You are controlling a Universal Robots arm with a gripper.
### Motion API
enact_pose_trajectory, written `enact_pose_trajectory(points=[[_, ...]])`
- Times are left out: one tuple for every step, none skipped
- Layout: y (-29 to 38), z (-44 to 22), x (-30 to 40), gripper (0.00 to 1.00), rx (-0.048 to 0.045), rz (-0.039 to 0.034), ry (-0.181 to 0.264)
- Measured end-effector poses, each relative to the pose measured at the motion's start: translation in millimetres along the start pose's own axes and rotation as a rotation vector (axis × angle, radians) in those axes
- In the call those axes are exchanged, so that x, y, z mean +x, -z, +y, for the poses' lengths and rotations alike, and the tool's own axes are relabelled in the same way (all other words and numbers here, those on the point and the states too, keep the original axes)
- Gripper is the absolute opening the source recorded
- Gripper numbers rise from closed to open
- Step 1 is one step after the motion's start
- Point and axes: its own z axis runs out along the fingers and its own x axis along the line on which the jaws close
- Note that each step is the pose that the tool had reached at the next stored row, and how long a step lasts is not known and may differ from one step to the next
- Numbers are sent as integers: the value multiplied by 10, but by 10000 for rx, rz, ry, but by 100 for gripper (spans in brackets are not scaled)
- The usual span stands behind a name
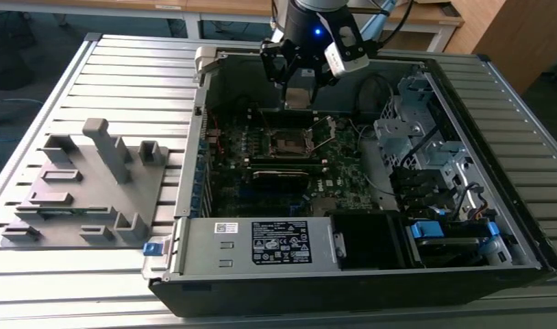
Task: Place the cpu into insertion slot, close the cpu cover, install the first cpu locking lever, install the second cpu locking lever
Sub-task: 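Place the cpu into insertion slot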
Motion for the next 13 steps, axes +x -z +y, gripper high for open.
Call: enact_pose_trajectory(points=[[0, 0, 0, 54, 0, 0, 0], [-1, 0, 0, 54, -3, 0, 0], [-6, 0, 0, 54, -8, -2, 0], [-13, -1, 0, 54, -11, -3, 0], [-21, -2, 0, 54, -8, -1, -1], [-31, -3, -1, 54, -7, 0, 0], [-40, -3, -1, 54, -8, -1, 0], [-49, -4, -1, 54, -7, -1, 0], [-58, -5, -1, 54, -5, 0, 0], [-61, -6, -1, 54, -5, 0, 0], [-66, -6, -1, 54, -9, -1, 0], [-73, -6, -1, 54, -9, -2, 1], [-81, -7, -2, 54, -8, -1, 1]])
